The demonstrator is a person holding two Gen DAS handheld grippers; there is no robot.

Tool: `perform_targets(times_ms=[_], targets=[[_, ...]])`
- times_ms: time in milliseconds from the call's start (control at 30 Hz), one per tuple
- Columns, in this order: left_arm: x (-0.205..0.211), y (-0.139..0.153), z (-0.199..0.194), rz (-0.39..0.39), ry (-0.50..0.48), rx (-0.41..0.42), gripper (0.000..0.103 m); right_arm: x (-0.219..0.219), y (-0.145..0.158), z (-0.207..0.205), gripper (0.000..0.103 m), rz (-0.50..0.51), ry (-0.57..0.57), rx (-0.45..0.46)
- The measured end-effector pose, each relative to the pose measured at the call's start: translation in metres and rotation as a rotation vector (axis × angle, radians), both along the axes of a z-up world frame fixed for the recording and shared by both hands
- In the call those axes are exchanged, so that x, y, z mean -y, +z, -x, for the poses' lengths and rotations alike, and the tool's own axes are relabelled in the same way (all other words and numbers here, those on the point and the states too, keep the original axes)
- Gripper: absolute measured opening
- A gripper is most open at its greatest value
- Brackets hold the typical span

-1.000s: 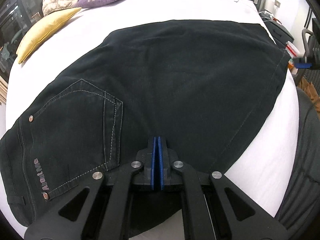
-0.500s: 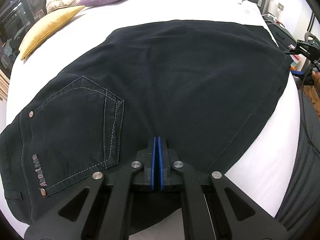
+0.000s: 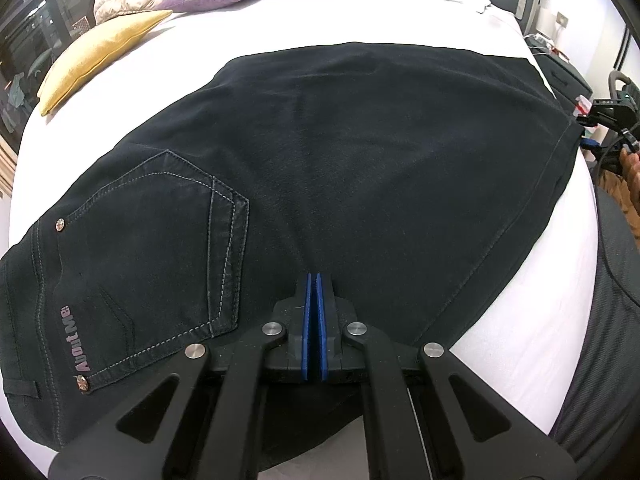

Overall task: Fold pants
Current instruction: 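Grasp the leg hems of the black jeans with the right gripper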

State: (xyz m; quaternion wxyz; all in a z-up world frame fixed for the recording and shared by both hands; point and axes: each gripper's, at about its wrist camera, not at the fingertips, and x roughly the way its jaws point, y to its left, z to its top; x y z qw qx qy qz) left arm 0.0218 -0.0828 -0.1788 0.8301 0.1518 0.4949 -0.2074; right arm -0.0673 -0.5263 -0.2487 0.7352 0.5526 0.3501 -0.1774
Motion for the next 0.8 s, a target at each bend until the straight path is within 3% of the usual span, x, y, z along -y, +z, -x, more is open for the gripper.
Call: perform_targets(times_ms=[67, 100, 233, 400, 800], targets=[[0.0, 0.0, -0.001, 0.0, 0.002, 0.001, 0.002, -0.002, 0.002, -0.003, 0.024, 0.027, 0.001, 0.008], [0.0, 0.0, -0.001, 0.0, 0.002, 0.001, 0.002, -0.003, 0.003, -0.003, 0.013, 0.037, 0.002, 0.02], [0.0, 0.0, -0.001, 0.003, 0.005, 0.001, 0.002, -0.005, 0.009, -0.008, 0.011, 0.074, 0.023, 0.036], [-0.002, 0.0, -0.003, 0.028, 0.02, -0.01, 0.002, 0.0, 0.002, -0.01, 0.011, 0.042, 0.012, 0.063], [-0.027, 0.012, -0.021, 0.284, 0.15, -0.122, 0.003, 0.009, 0.006, -0.026, 0.01, 0.082, 0.027, 0.068]])
